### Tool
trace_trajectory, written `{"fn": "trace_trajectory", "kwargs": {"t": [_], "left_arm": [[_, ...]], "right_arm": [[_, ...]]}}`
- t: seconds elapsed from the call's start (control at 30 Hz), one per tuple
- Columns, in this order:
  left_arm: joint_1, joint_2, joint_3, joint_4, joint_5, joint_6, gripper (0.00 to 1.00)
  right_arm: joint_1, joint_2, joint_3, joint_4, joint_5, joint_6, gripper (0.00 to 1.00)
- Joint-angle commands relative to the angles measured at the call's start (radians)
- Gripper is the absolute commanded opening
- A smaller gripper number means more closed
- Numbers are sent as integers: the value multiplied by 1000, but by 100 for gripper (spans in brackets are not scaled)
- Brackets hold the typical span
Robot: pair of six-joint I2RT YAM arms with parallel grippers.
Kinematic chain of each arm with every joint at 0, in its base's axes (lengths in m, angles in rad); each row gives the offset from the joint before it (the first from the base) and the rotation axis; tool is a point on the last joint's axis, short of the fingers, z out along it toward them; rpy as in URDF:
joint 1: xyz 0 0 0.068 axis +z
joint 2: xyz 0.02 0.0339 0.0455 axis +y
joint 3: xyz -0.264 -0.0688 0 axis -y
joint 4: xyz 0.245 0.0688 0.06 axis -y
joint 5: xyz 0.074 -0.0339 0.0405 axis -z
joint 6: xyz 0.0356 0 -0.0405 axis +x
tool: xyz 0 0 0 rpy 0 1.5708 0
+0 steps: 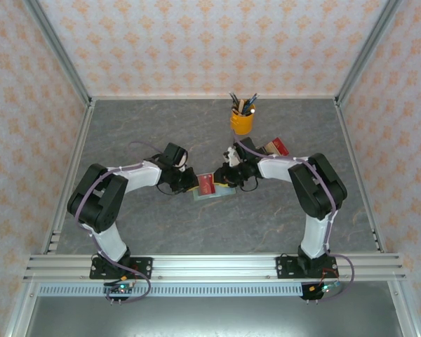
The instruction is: Take the credit cards out of the card holder
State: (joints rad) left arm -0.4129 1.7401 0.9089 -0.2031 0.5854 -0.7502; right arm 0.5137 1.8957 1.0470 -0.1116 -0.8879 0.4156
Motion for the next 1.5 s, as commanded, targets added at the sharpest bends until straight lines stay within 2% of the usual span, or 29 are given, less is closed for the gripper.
{"fn": "trace_trajectory", "kwargs": {"t": [0.0, 0.27, 0.47, 0.73, 1.03, 1.27, 1.47], "left_arm": [[-5, 34, 14, -44, -42, 12, 12], [-5, 56, 9, -70, -53, 9, 11], [-6, 68, 8, -81, -58, 9, 10], [-3, 68, 20, -126, -94, 21, 10], [5, 64, 12, -132, -95, 31, 9], [5, 52, 34, -120, -65, 43, 10], [5, -18, 66, -54, 2, 18, 20]], "right_arm": [[2, 32, 37, 5, -26, -9, 25], [7, 64, 56, -1, -51, -24, 24], [11, 81, 73, -11, -62, -39, 19], [-1, 69, 75, -84, 24, -90, 1], [-71, -10, 15, -127, 89, -142, 0], [-94, -139, -21, -153, 121, -154, 0], [-109, -236, -61, -131, 67, -85, 0]]}}
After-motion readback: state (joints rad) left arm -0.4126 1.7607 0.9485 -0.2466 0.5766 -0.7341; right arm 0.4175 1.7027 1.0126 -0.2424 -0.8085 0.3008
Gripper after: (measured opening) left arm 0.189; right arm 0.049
